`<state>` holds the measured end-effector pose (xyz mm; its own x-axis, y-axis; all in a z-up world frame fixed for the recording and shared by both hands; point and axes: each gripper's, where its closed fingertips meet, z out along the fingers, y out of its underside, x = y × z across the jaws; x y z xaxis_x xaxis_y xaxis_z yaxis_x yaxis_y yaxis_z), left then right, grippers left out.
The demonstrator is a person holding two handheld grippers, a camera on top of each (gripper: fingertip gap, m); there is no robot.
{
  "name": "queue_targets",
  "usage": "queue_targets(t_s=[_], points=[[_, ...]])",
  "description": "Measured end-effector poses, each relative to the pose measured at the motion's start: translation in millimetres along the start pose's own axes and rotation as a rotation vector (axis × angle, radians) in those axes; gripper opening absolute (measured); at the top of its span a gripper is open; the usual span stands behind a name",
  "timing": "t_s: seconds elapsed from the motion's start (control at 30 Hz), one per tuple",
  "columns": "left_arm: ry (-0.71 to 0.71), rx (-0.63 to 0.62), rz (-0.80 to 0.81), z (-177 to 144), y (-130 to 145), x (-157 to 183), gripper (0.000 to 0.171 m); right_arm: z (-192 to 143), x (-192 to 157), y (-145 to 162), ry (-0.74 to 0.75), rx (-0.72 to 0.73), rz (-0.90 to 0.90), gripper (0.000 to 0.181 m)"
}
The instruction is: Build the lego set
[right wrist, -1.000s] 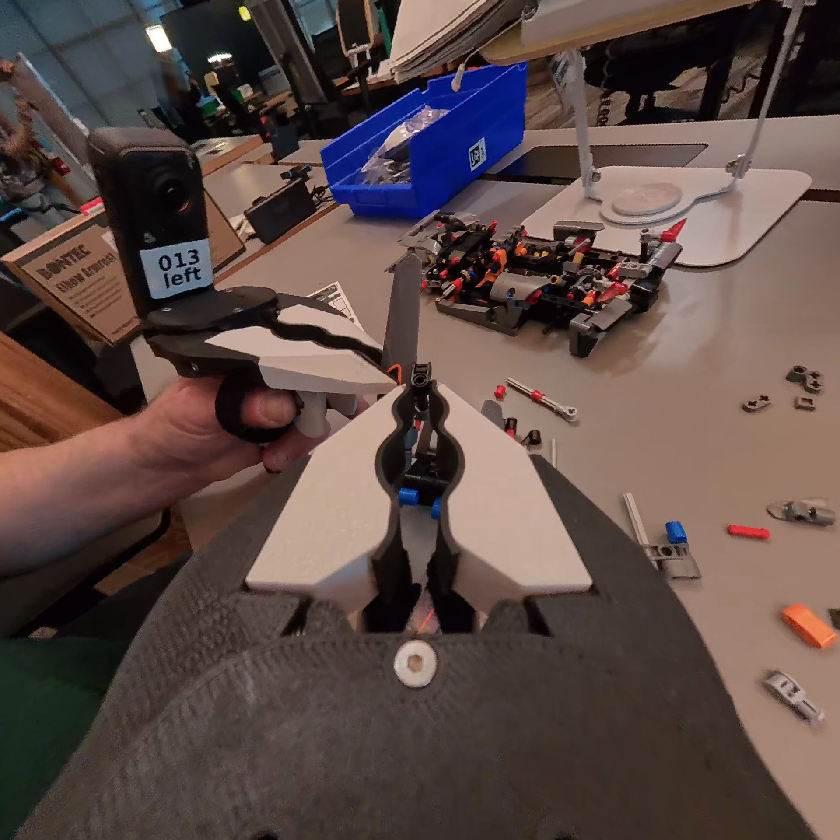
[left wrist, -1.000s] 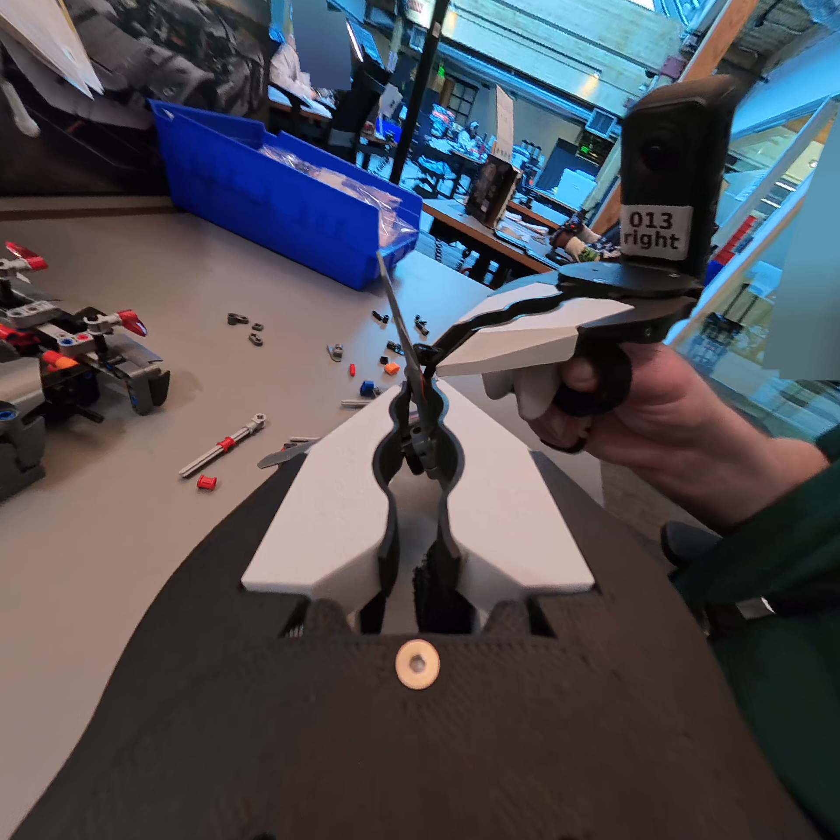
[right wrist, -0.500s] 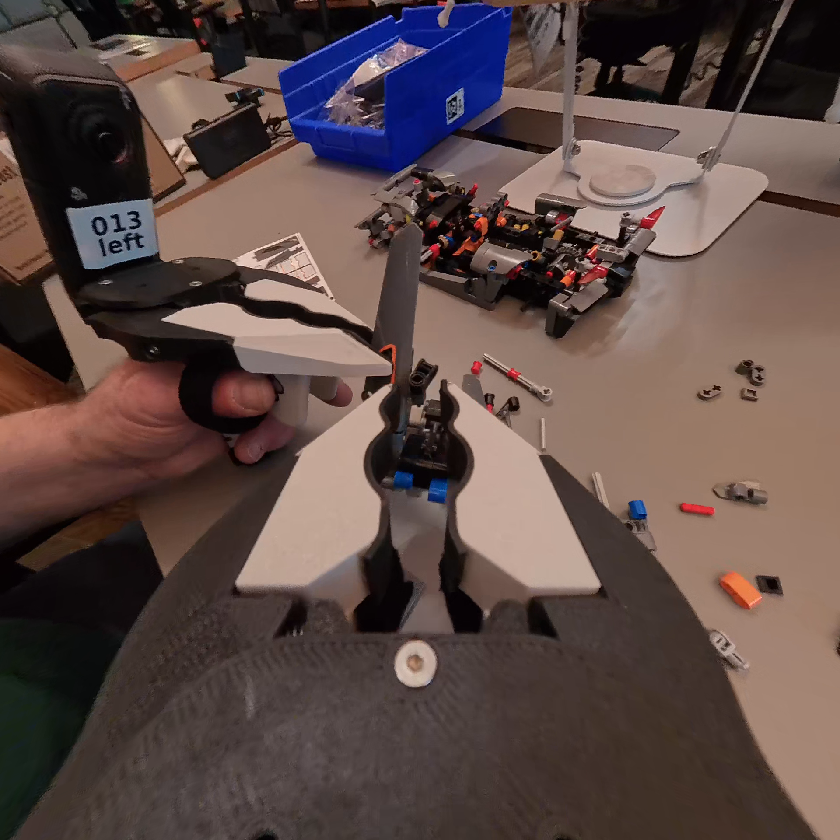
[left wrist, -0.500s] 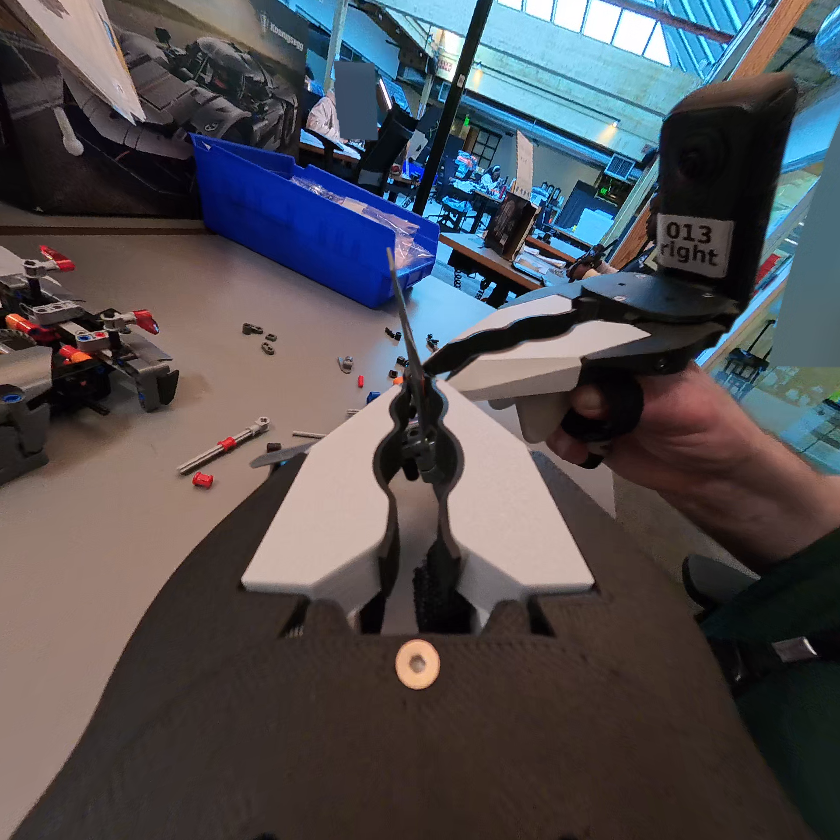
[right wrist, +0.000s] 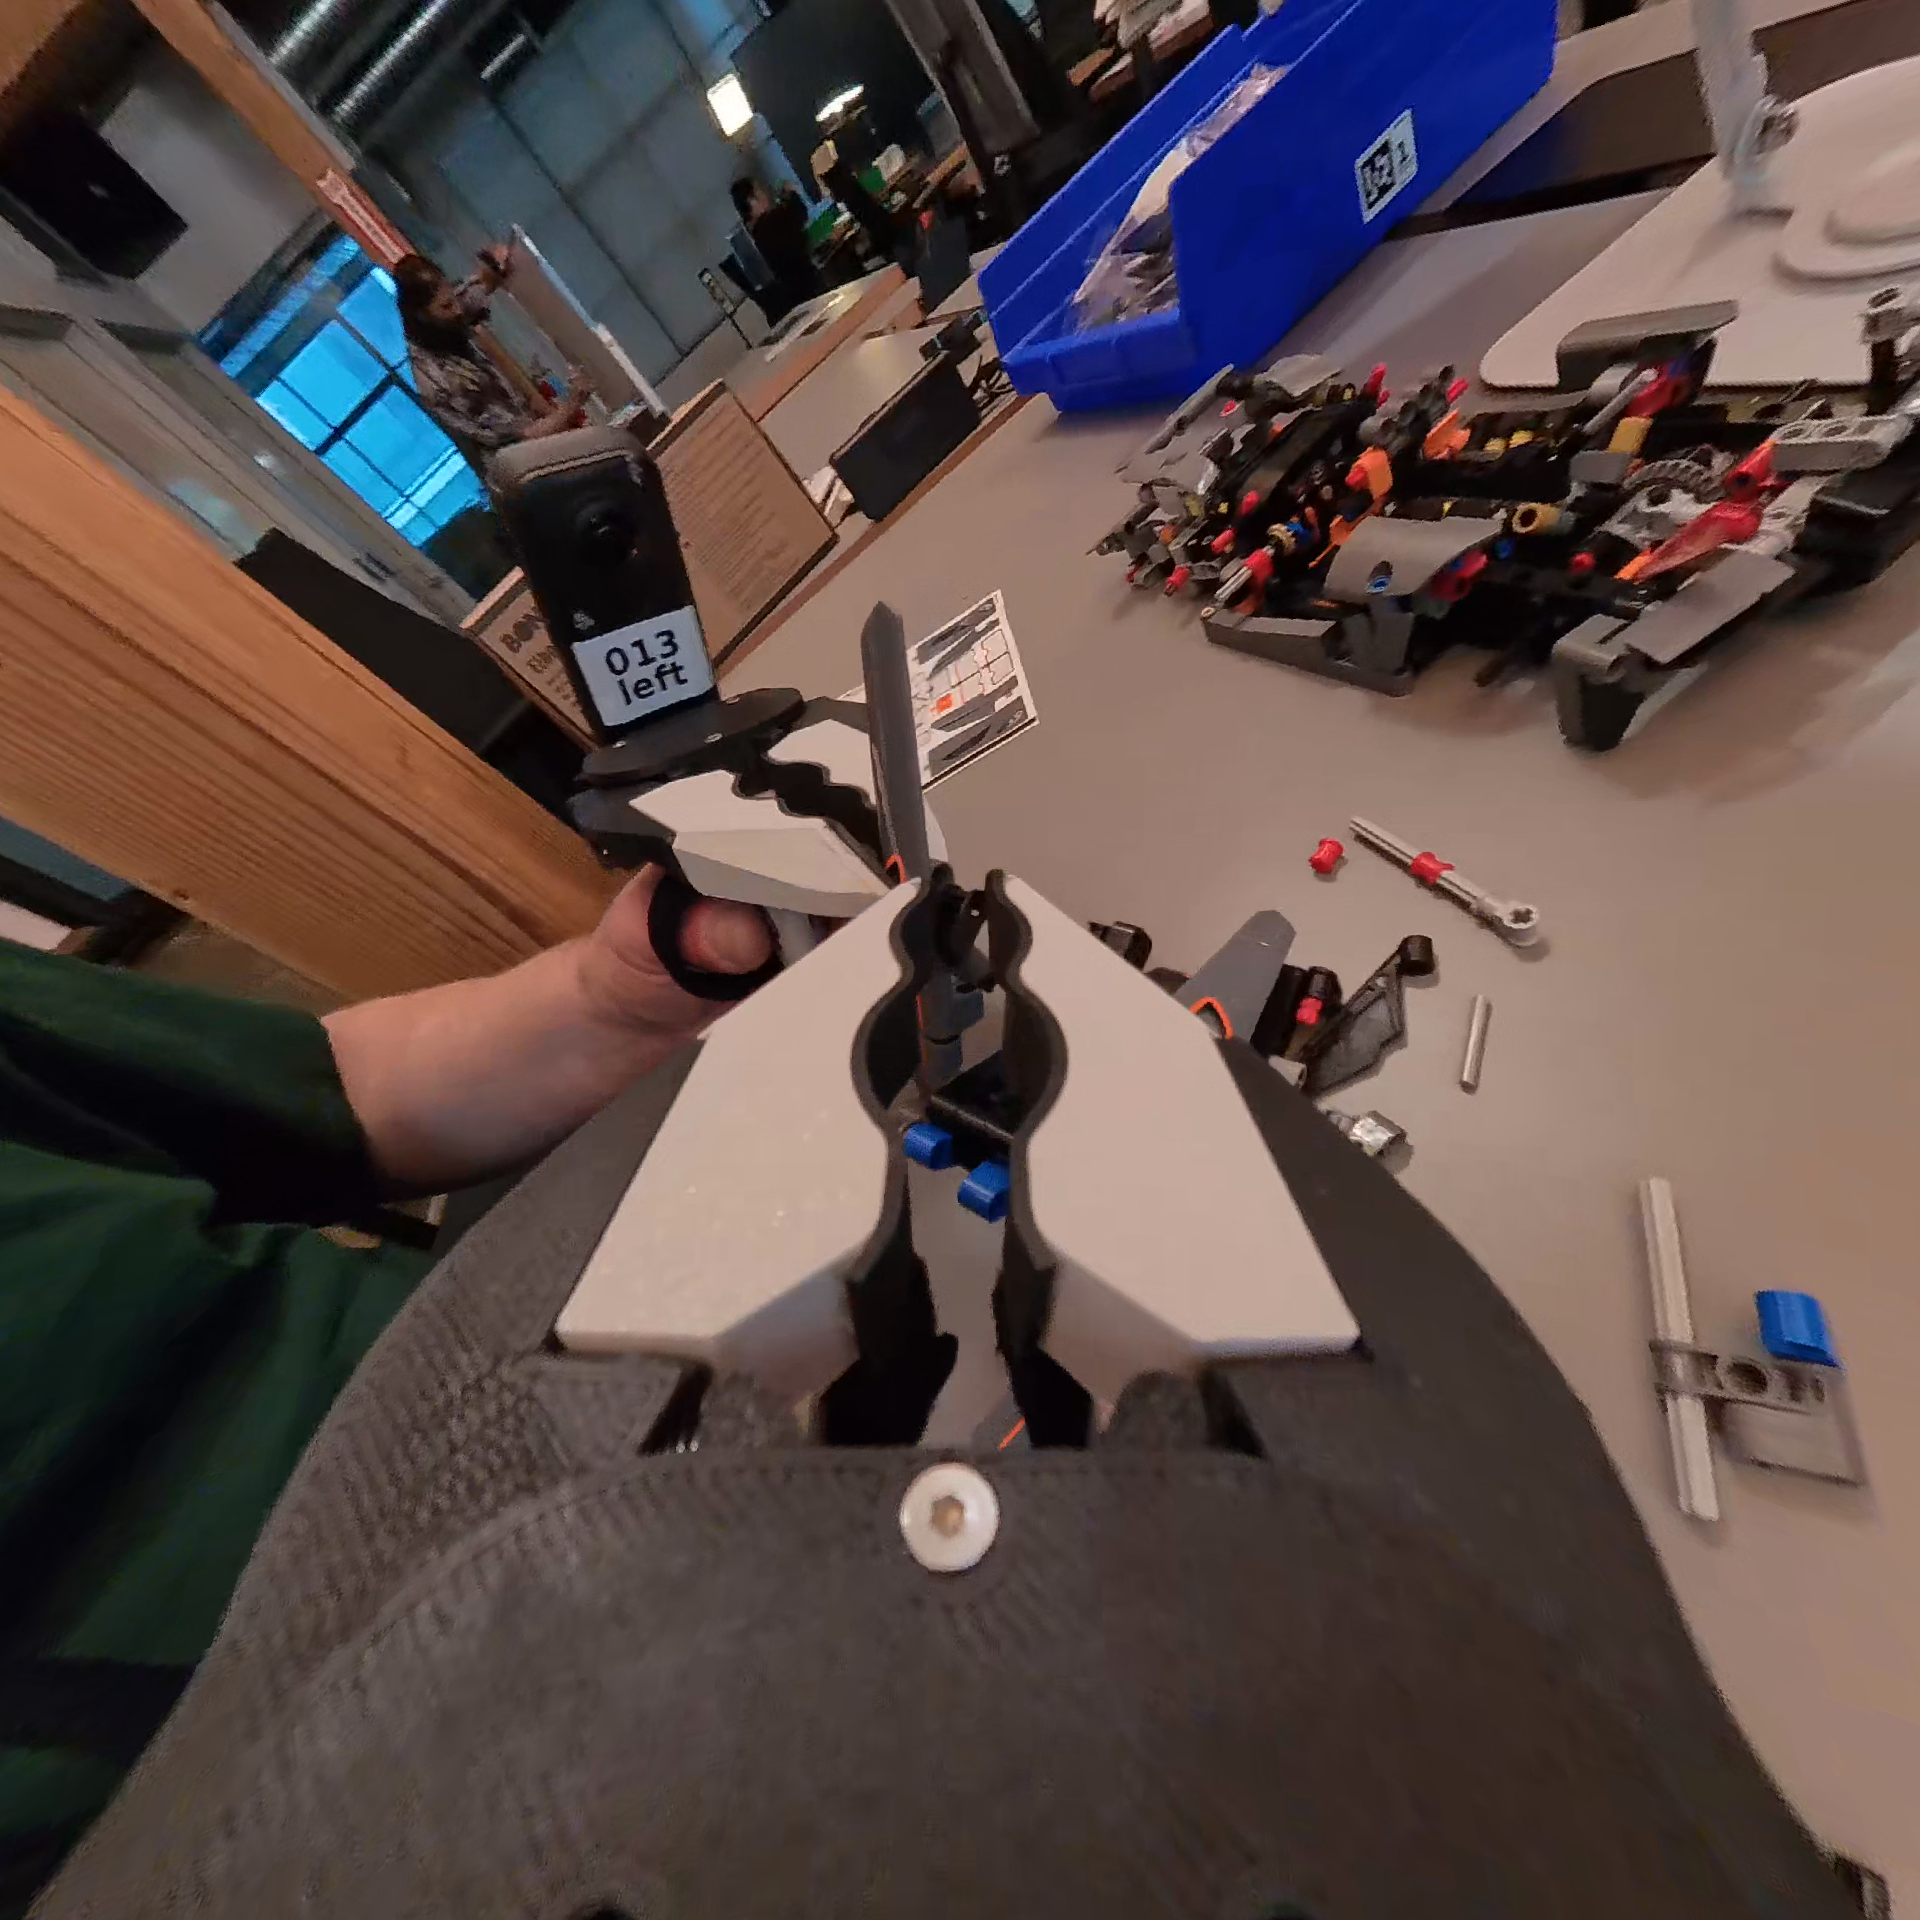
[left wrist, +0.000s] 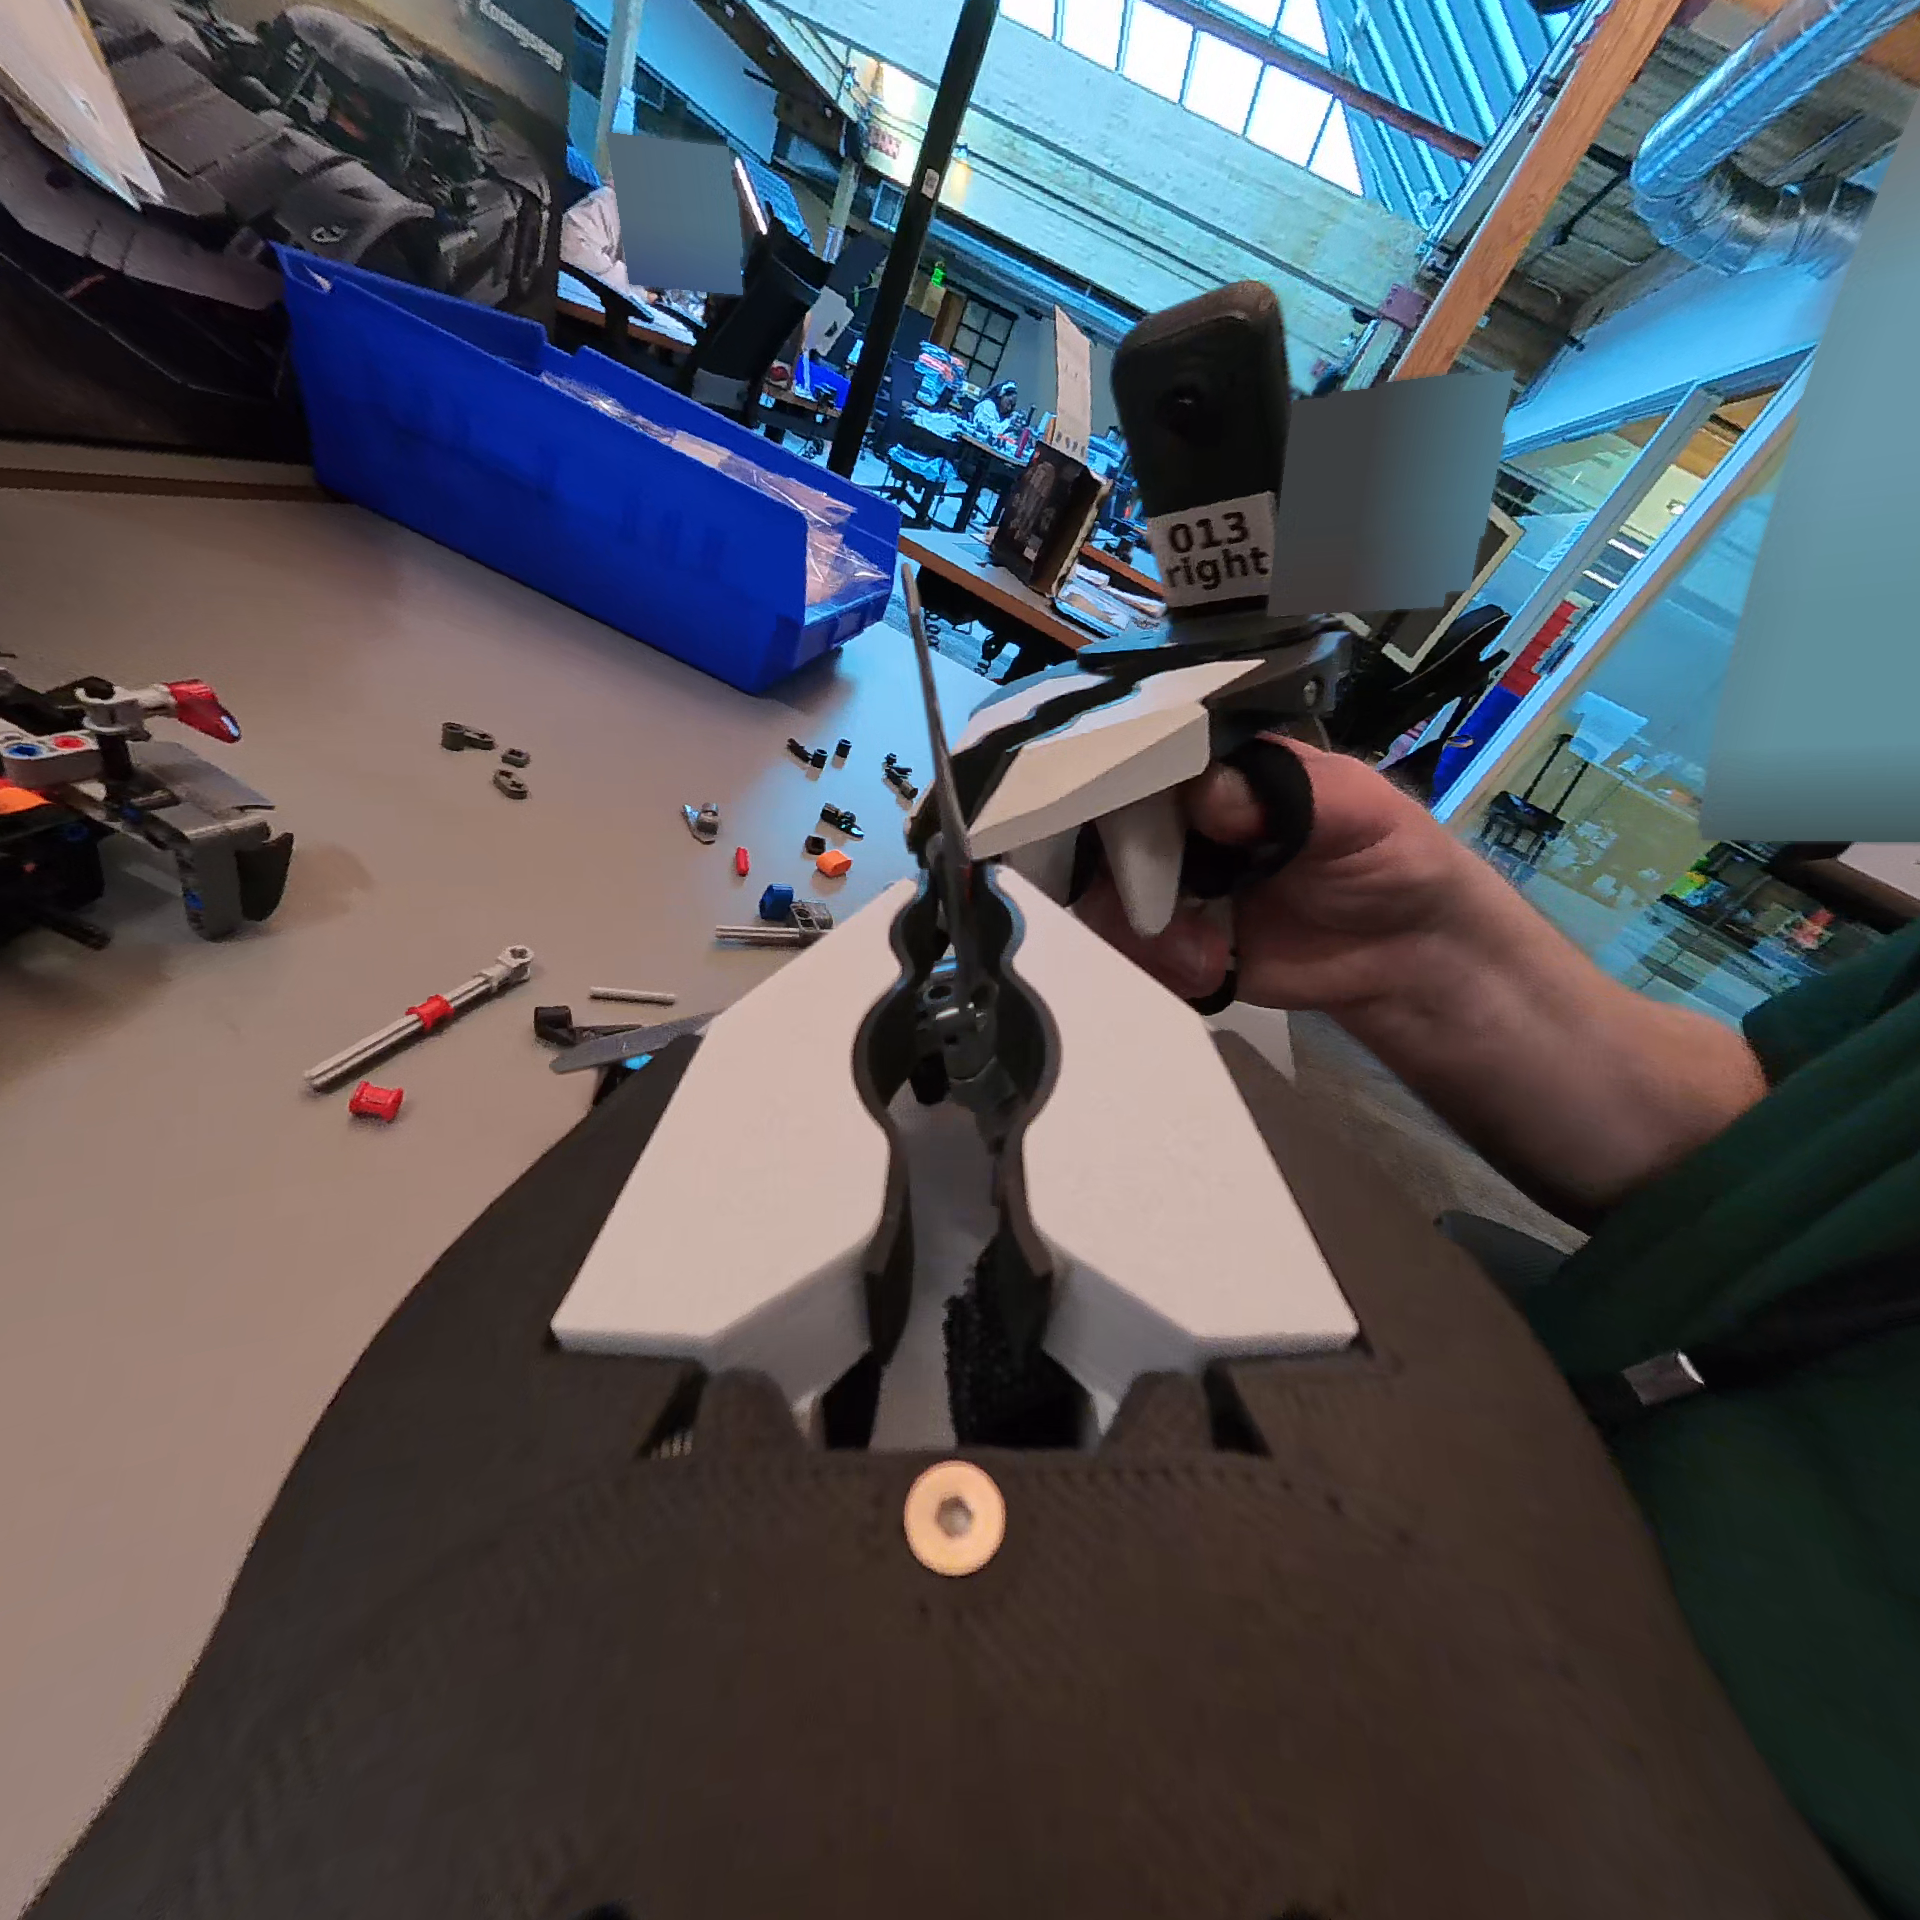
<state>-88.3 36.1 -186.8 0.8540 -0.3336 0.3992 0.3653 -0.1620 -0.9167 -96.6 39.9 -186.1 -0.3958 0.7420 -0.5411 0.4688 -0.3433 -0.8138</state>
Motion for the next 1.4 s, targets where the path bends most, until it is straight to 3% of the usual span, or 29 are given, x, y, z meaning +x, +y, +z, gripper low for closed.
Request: queue_targets(t_s=[0.2,0.33,0.5,0.83,0.97,1.13,1.3,1.4], points=[[0.022,-0.002,0.007,-2,0,1,0.006,1,0,2,-0.029,-0.006,0.014,0.001],[-0.015,-0.002,0.049,0,-3,-2,0.017,4,0,6,-0.028,-0.006,0.019,0.0],[-0.027,-0.065,0.084,2,4,-1,0.005,6,-1,9,-0.033,-0.007,0.024,0.0],[-0.003,-0.114,0.097,-1,14,4,0.002,-17,2,12,0.048,-0.018,-0.032,0.01],[0.017,-0.133,0.109,-5,21,10,0.003,-44,12,32,0.149,-0.089,-0.091,0.015],[0.024,-0.173,0.156,-7,30,17,0.002,-81,39,78,0.358,-0.304,-0.236,0.024],[0.032,-0.196,0.195,-7,34,23,0.002,-84,55,109,0.427,-0.443,-0.273,0.025],[0.033,-0.196,0.214,-10,35,24,0.002,-79,61,112,0.463,-0.465,-0.299,0.018]])
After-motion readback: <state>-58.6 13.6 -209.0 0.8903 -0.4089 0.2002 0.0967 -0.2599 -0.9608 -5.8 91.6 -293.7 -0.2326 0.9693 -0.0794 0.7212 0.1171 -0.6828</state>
